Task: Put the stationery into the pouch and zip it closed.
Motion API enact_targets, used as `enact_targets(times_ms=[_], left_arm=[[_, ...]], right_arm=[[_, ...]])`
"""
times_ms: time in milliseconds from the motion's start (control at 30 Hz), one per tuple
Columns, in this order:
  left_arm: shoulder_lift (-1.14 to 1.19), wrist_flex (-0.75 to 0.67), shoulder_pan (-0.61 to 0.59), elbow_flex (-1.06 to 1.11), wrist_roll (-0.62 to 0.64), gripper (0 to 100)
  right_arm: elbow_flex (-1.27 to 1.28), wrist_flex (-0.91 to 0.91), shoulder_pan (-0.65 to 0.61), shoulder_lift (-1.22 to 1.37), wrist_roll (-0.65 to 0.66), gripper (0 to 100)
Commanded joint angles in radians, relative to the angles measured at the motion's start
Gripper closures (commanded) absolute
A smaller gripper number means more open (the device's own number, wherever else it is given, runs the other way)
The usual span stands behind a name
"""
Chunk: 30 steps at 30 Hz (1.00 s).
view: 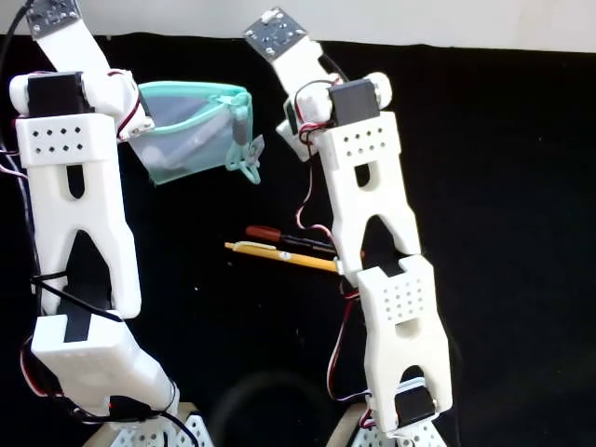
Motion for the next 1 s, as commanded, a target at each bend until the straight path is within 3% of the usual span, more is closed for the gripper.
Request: enact_targets(times_ms=[0,133,400,767,967], left_arm=[[0.025,-0.028,-0.039,0.013,-0.003,99],[0.025,-0.028,-0.041,0.013,-0.003,99],[0.025,-0.028,-0.041,0.013,-0.005,99],[0.025,-0.028,-0.041,0.015,-0.005,99],[0.025,-0.028,-0.041,0.015,-0.005,99]], right_arm=[[-0.002,0.013,0.012,-0.099,0.048,82.9],[0.085,0.013,0.010,-0.182,0.060,82.7],[0.685,0.001,-0.021,-0.426,0.121,80.3],[1.377,-0.387,-0.156,-0.723,0.180,80.3],[1.600,-0.601,-0.186,-0.800,0.219,80.3]])
